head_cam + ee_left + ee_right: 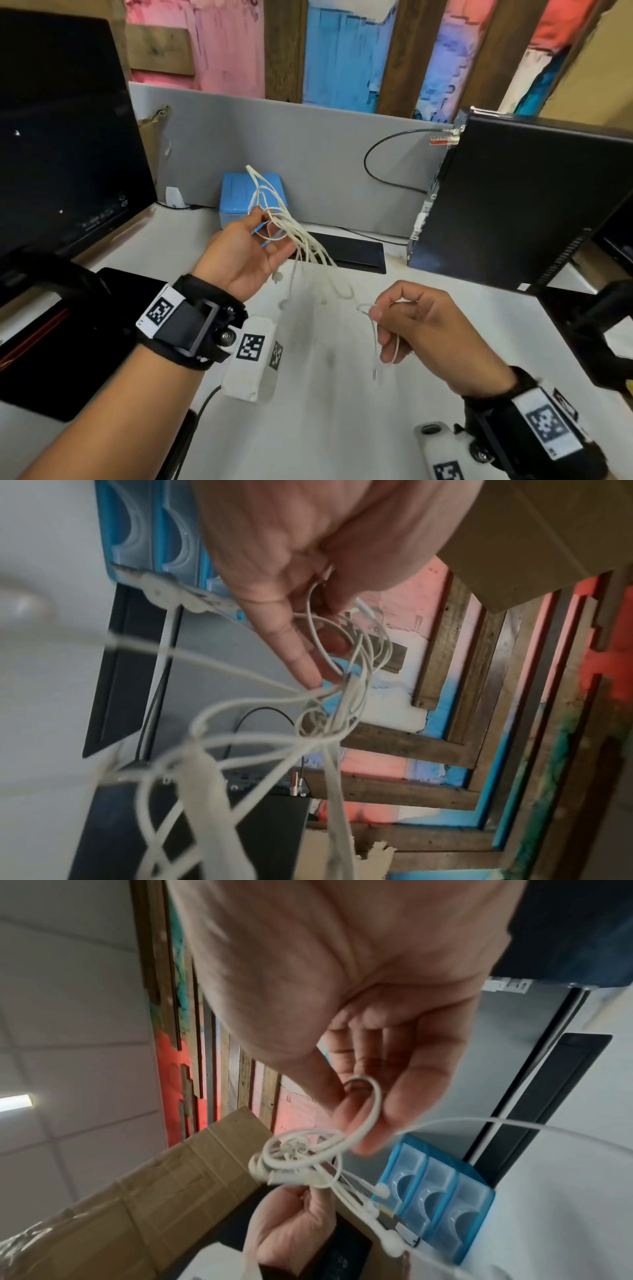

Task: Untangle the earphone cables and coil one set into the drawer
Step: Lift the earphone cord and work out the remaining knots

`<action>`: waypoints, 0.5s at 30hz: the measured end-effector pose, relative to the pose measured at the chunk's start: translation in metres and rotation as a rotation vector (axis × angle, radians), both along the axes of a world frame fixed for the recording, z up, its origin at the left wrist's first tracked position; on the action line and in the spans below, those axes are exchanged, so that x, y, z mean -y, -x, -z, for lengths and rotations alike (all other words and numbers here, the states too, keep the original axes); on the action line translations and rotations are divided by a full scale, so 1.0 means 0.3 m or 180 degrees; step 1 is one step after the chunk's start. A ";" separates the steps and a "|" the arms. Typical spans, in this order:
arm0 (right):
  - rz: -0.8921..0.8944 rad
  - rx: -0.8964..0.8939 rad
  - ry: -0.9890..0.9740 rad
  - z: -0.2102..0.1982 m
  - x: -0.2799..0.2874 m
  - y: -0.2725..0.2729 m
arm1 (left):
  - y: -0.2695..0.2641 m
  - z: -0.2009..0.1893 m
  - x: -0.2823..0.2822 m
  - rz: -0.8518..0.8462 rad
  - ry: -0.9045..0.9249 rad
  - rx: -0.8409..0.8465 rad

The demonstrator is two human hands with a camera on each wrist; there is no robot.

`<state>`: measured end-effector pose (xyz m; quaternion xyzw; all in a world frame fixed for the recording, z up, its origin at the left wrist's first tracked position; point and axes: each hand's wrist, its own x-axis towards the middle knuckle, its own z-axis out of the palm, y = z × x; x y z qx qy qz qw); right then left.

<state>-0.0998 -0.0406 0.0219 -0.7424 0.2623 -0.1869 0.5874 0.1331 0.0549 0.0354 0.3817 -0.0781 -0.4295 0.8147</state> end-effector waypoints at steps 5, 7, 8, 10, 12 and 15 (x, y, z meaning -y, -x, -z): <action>-0.0079 -0.0112 0.0050 0.034 -0.016 -0.002 | 0.002 -0.009 -0.002 0.0059 0.0136 -0.0632; -0.0109 -0.0096 0.0050 0.046 -0.024 -0.004 | 0.007 -0.009 -0.011 0.0022 0.0189 -0.0692; -0.0122 -0.0105 0.0042 0.050 -0.030 -0.007 | 0.011 -0.012 -0.018 0.0042 0.0218 -0.0709; -0.0103 -0.0133 0.0008 0.061 -0.042 -0.018 | 0.014 -0.017 -0.027 0.0091 0.0261 -0.0769; 0.0064 -0.0143 0.0041 0.080 -0.043 -0.032 | 0.009 -0.015 -0.027 0.0059 0.0292 -0.0818; 0.0394 -0.0050 0.0566 0.103 -0.040 -0.054 | 0.004 0.003 -0.016 -0.0036 0.0308 -0.0926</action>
